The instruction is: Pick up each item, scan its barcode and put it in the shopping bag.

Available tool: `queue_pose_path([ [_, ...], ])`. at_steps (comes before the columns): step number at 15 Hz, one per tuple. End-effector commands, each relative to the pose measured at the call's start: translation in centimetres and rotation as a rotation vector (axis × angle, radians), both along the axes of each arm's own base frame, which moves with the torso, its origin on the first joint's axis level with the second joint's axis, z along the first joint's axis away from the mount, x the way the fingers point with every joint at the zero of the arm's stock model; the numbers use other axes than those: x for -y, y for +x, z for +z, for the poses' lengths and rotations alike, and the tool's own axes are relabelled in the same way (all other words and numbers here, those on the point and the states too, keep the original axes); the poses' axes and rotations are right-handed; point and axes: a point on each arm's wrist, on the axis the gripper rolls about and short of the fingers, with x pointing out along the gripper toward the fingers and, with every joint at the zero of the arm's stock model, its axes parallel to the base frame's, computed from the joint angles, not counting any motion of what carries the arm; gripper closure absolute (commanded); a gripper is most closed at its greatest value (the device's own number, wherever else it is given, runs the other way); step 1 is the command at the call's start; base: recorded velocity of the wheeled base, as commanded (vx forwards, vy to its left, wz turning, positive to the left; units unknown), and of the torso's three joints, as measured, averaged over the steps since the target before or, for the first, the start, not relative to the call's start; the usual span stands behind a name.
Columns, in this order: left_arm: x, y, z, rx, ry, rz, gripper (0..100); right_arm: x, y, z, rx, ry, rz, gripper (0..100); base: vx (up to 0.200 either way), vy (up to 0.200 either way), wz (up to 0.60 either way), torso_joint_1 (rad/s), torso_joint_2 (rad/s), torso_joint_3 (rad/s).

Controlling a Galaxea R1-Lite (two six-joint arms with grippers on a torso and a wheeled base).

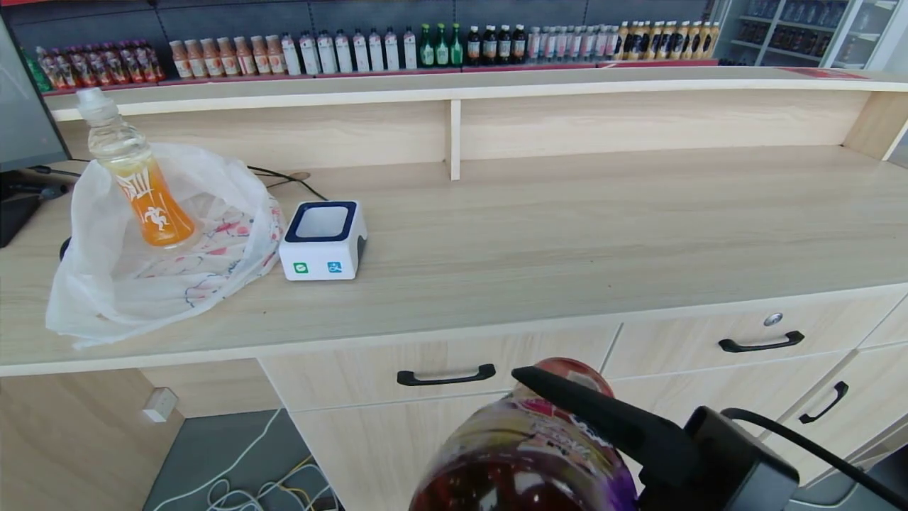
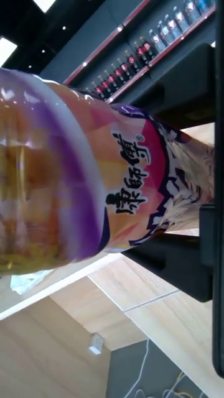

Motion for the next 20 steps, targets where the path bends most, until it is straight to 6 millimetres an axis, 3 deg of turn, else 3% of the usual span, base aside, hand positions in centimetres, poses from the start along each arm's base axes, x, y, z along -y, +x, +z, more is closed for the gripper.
queue_pose_path([
  [1,0.0,0.0,0.0,0.001,0.0,0.001,0,-0.3,0.0,0.1,0.056,-0.023,0.016,100,0.0,0.0,0.0,0.0,0.0,0.0],
  [12,0.0,0.0,0.0,0.001,0.0,0.0,0,-1.6,0.8,1.2,0.464,-0.142,0.033,100,0.0,0.0,0.0,0.0,0.0,0.0],
  [20,0.0,0.0,0.0,0.001,0.0,0.001,0,-1.7,1.0,1.8,0.617,-0.174,-0.005,100,0.0,0.0,0.0,0.0,0.0,0.0],
])
